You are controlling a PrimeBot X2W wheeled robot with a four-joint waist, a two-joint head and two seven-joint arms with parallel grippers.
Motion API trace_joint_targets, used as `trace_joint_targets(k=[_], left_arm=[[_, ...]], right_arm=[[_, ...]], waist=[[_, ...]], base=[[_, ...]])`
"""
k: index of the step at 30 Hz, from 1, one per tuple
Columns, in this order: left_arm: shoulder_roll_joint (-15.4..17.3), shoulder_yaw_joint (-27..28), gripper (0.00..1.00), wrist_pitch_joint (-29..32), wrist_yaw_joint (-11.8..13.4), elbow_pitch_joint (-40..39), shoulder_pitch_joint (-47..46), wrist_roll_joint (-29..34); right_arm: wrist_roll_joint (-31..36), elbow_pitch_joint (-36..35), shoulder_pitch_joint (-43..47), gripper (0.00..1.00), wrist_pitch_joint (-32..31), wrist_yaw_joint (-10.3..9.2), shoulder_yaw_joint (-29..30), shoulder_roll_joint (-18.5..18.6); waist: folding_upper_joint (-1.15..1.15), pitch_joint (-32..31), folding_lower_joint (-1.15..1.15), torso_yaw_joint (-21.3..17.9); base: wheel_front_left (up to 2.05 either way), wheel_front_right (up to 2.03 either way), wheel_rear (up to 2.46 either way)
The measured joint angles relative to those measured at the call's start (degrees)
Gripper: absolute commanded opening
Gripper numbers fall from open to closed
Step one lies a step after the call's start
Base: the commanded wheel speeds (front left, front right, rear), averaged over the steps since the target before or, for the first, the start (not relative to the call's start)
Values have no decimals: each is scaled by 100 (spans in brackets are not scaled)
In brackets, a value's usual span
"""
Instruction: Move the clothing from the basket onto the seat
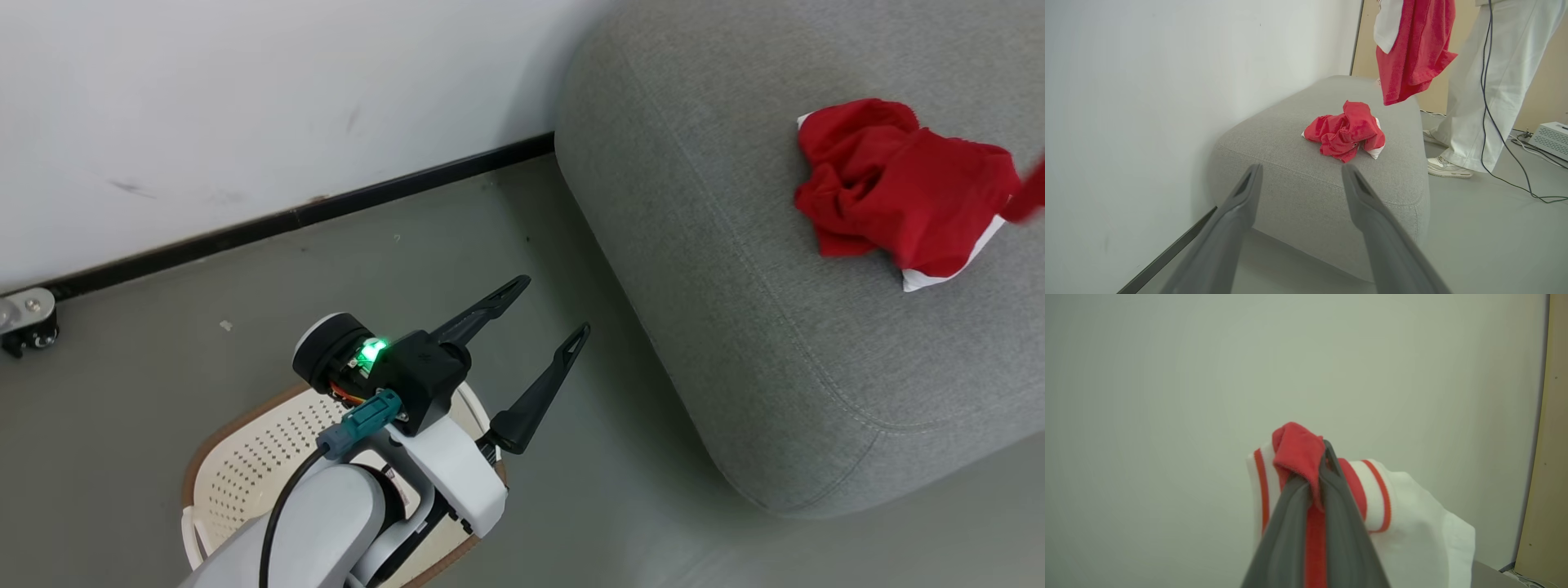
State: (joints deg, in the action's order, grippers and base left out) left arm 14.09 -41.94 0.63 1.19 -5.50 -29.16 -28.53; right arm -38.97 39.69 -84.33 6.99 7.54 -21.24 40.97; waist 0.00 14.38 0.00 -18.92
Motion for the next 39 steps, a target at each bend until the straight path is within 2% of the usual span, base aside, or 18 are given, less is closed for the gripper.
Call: trace_joint_targets(k=[10,16,22,31,39], left_arm=[[7,-59,100,140,-41,-189,-255,90],[7,-75,100,218,-86,-272,-417,100],[11,-94,100,287,-92,-282,-460,142],[31,-123,100,383,-127,-277,-569,192],[55,-89,100,381,-127,-256,-569,193]], right_arm=[[321,531,-23,0,113,0,193,132],[380,877,216,0,263,0,164,36],[377,1419,998,0,427,0,181,-321],[311,1757,1878,0,613,0,122,-1151],[330,1859,2361,0,671,0,-15,-1507]], waist=[[0,365,0,196],[0,551,0,278],[0,730,0,333],[0,960,0,379],[0,1086,0,357]], base=[[0,0,0],[0,0,0],[0,0,0],[0,0,0],[0,0,0]])
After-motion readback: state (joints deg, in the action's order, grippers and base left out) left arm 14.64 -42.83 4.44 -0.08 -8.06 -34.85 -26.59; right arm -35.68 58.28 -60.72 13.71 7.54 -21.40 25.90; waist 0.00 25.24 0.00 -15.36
